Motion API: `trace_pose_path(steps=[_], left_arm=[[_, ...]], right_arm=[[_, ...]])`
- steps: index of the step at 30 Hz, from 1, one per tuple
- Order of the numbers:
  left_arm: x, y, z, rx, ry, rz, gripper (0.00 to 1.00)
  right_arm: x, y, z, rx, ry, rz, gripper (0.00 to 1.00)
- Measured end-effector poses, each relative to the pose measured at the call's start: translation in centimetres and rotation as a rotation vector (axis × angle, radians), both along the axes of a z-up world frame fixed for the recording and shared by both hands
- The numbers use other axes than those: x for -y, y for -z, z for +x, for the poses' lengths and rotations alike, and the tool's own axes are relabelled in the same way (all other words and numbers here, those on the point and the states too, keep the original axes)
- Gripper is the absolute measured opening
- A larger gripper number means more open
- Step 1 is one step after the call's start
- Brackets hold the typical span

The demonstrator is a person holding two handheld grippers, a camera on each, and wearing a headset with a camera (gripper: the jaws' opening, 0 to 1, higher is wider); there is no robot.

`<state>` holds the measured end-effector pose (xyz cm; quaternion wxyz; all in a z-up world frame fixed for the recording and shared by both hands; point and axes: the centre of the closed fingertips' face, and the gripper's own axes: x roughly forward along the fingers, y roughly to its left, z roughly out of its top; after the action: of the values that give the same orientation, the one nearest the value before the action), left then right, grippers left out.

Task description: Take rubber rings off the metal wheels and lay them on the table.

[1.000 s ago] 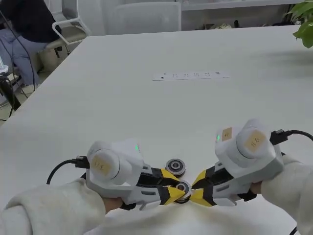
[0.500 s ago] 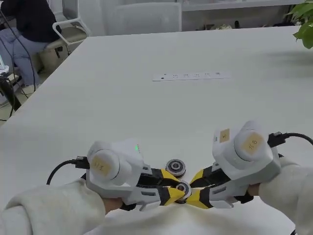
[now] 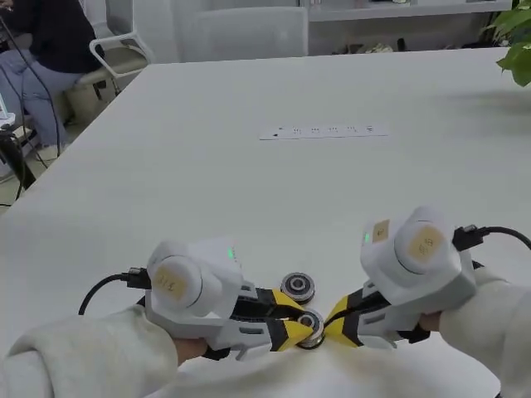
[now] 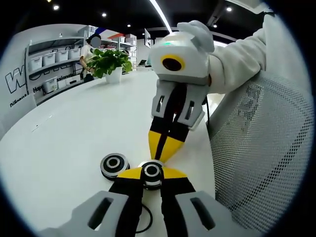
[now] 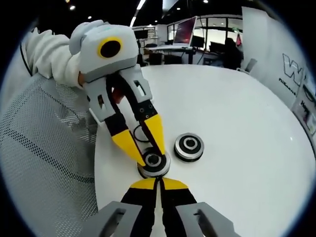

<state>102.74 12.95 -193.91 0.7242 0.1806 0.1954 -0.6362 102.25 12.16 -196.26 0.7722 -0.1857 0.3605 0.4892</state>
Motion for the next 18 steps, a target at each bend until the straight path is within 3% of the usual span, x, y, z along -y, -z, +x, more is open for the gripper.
trace_pose_path(steps=[4,11,18], left_arm=[[-0.02,0.01,-0.01,-0.001,0.000,0.000,0.07],[-0.02,0.03,-0.05,0.000,0.003,0.003,0.07],[-0.02,0.07,0.01,-0.002,0.001,0.004,0.07]], right_arm=[[0.19,-0.01,0.10,-0.040,0.050,0.016,0.00],[0.51,-0.24,0.06,-0.154,0.161,0.075,0.00],[0.74,-0.81,0.34,-0.184,0.209,0.140,0.00]])
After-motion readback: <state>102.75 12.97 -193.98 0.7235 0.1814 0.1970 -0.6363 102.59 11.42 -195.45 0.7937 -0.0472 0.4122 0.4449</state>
